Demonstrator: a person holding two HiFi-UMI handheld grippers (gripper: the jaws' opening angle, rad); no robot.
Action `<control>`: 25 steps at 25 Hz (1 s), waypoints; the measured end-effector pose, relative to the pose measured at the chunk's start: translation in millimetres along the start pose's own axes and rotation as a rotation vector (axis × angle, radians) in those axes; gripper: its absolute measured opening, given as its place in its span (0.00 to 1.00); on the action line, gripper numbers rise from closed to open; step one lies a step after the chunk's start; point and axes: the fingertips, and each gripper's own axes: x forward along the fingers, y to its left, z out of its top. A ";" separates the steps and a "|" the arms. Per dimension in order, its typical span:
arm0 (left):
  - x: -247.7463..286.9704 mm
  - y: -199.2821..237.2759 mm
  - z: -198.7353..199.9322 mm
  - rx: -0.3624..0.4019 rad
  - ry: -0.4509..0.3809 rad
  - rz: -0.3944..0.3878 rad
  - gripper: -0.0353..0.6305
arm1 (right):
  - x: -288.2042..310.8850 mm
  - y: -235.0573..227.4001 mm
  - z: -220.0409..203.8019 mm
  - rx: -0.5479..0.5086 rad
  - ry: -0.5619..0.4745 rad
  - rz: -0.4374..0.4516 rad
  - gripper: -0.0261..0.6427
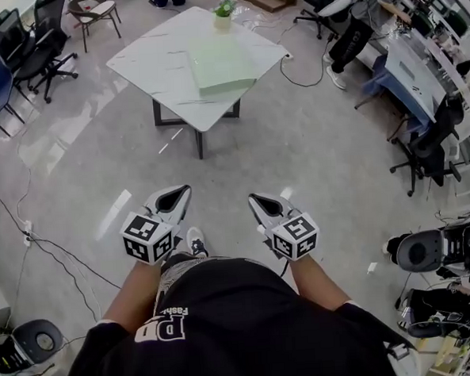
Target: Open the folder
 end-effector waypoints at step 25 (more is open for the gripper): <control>34.6 122.0 31.1 -0.004 0.024 -0.101 0.13 | 112.2 -16.6 48.7 0.031 0.022 -0.088 0.04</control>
